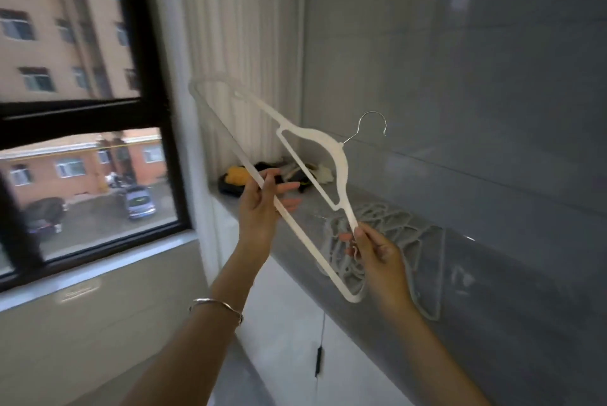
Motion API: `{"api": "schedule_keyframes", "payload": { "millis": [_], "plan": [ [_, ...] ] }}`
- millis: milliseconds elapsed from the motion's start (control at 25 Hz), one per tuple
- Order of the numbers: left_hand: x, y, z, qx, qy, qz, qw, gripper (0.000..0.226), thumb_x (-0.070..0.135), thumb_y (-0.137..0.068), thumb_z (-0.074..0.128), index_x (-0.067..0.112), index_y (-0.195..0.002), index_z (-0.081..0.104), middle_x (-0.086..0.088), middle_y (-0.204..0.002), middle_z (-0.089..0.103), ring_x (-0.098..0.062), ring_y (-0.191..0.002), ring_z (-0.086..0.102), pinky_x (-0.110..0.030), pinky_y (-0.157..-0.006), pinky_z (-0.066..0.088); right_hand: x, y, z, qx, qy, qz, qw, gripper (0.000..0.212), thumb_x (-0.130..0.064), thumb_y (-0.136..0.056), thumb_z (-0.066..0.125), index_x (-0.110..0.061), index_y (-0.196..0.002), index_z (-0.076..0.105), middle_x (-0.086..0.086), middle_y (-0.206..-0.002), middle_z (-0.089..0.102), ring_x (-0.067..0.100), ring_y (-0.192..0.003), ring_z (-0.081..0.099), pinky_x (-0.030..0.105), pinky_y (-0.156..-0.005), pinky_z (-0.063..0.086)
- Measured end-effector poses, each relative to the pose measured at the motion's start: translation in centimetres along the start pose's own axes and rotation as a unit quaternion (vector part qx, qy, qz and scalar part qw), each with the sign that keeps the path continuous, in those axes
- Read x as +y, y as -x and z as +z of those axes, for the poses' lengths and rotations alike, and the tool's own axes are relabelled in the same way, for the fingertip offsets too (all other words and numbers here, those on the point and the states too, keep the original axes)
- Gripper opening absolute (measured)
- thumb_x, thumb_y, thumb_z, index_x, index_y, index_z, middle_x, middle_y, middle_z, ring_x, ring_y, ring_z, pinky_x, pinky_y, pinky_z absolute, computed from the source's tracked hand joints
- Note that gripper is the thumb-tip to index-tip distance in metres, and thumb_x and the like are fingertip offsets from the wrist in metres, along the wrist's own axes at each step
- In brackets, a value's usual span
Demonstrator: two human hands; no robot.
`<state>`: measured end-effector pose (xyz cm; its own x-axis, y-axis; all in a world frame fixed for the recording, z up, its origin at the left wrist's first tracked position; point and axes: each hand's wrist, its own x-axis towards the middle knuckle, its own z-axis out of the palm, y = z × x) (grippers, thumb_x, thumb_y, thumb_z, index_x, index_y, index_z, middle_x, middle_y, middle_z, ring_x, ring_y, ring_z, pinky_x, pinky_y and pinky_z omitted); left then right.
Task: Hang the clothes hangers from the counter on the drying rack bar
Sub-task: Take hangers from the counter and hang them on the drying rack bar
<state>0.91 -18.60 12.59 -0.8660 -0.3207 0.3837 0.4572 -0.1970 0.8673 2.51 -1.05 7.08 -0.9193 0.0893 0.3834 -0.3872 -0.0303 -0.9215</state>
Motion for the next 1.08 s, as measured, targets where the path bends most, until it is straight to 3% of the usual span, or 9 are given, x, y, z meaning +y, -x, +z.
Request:
{"api": "schedule_keyframes", "payload": {
  "millis": [160, 360, 480, 640, 720, 800, 840, 960, 1080],
  "plan": [
    [8.0, 8.5, -4.6, 0.052, -0.037, 0.057, 0.996, 0.02, 0.022, -0.1, 0.037, 0.015, -0.104, 0.056, -0.005, -0.084, 0.072, -0.015, -0.064, 0.069, -0.026, -0.06, 0.056, -6.0, 4.4, 4.5, -0.103, -0.067, -0.006, 0.992, 0.02, -0.019, -0.095, 0.05, -0.007, -0.096, 0.066, -0.009, -0.054, 0.06, 0.0, -0.044, 0.043, 0.013, -0.044, 0.037],
    [19.4, 19.0, -12.1, 0.154, -0.106, 0.115, 0.976, 0.028, 0.02, -0.095, 0.049, 0.02, -0.123, 0.05, -0.002, -0.096, 0.073, -0.022, -0.074, 0.071, -0.029, -0.067, 0.058, -12.6, 12.2, 11.0, -0.225, -0.12, -0.069, 0.965, 0.016, -0.018, -0.092, 0.054, -0.019, -0.087, 0.069, -0.006, -0.054, 0.058, 0.002, -0.045, 0.042, 0.012, -0.046, 0.035],
    [28.3, 26.0, -17.7, 0.269, -0.117, 0.192, 0.936, 0.035, 0.024, -0.092, 0.053, 0.027, -0.126, 0.046, 0.004, -0.095, 0.073, -0.019, -0.069, 0.07, -0.029, -0.066, 0.058, -16.9, 17.4, 15.7, -0.271, -0.113, -0.151, 0.944, 0.014, -0.019, -0.088, 0.058, -0.022, -0.078, 0.068, -0.007, -0.054, 0.06, 0.003, -0.049, 0.05, 0.01, -0.052, 0.038],
    [38.9, 38.5, -26.5, 0.421, -0.183, 0.271, 0.846, 0.014, 0.033, -0.093, 0.051, 0.023, -0.101, 0.057, 0.005, -0.083, 0.073, -0.01, -0.057, 0.065, -0.025, -0.057, 0.055, -22.7, 25.6, 22.6, -0.323, -0.085, -0.244, 0.911, 0.017, -0.037, -0.085, 0.06, -0.023, -0.079, 0.067, -0.01, -0.063, 0.064, 0.005, -0.062, 0.058, 0.011, -0.056, 0.042],
    [42.7, 44.9, -30.4, 0.457, -0.253, 0.256, 0.813, 0.012, 0.027, -0.093, 0.054, 0.021, -0.088, 0.063, 0.007, -0.071, 0.072, -0.007, -0.057, 0.065, -0.023, -0.057, 0.056, -25.5, 30.2, 26.0, -0.335, -0.07, -0.286, 0.895, 0.026, -0.044, -0.083, 0.055, -0.022, -0.085, 0.068, -0.011, -0.072, 0.065, 0.007, -0.067, 0.06, 0.018, -0.061, 0.045],
    [46.1, 51.8, -34.2, 0.466, -0.315, 0.217, 0.798, 0.009, 0.025, -0.088, 0.062, 0.021, -0.082, 0.066, 0.009, -0.066, 0.071, -0.005, -0.057, 0.064, -0.021, -0.058, 0.054, -28.3, 35.3, 29.6, -0.346, -0.074, -0.314, 0.881, 0.021, -0.033, -0.088, 0.058, -0.015, -0.093, 0.069, -0.005, -0.083, 0.065, 0.013, -0.074, 0.058, 0.021, -0.064, 0.044],
    [47.7, 55.0, -35.8, 0.456, -0.332, 0.184, 0.805, 0.01, 0.032, -0.08, 0.07, 0.022, -0.083, 0.068, 0.008, -0.069, 0.072, -0.006, -0.059, 0.065, -0.021, -0.06, 0.055, -29.5, 37.7, 31.1, -0.344, -0.075, -0.33, 0.876, 0.02, -0.028, -0.089, 0.058, -0.012, -0.095, 0.069, -0.002, -0.086, 0.065, 0.016, -0.077, 0.058, 0.024, -0.067, 0.044],
    [52.5, 63.6, -39.7, 0.383, -0.372, 0.046, 0.844, 0.056, 0.06, -0.048, 0.081, 0.029, -0.094, 0.073, 0.0, -0.089, 0.075, -0.016, -0.074, 0.071, -0.022, -0.068, 0.058, -32.6, 44.7, 35.8, -0.341, -0.041, -0.392, 0.853, 0.028, -0.033, -0.088, 0.05, -0.014, -0.098, 0.068, 0.002, -0.091, 0.068, 0.025, -0.085, 0.058, 0.038, -0.084, 0.039],
    [56.1, 68.8, -41.6, 0.325, -0.441, -0.085, 0.832, 0.061, 0.071, -0.06, 0.067, 0.027, -0.101, 0.072, -0.006, -0.092, 0.073, -0.022, -0.071, 0.066, -0.02, -0.063, 0.055, -35.3, 51.3, 40.2, -0.379, -0.013, -0.423, 0.823, 0.032, -0.037, -0.088, 0.047, -0.017, -0.101, 0.068, 0.003, -0.096, 0.068, 0.028, -0.091, 0.057, 0.029, -0.084, 0.025]
  ]
}}
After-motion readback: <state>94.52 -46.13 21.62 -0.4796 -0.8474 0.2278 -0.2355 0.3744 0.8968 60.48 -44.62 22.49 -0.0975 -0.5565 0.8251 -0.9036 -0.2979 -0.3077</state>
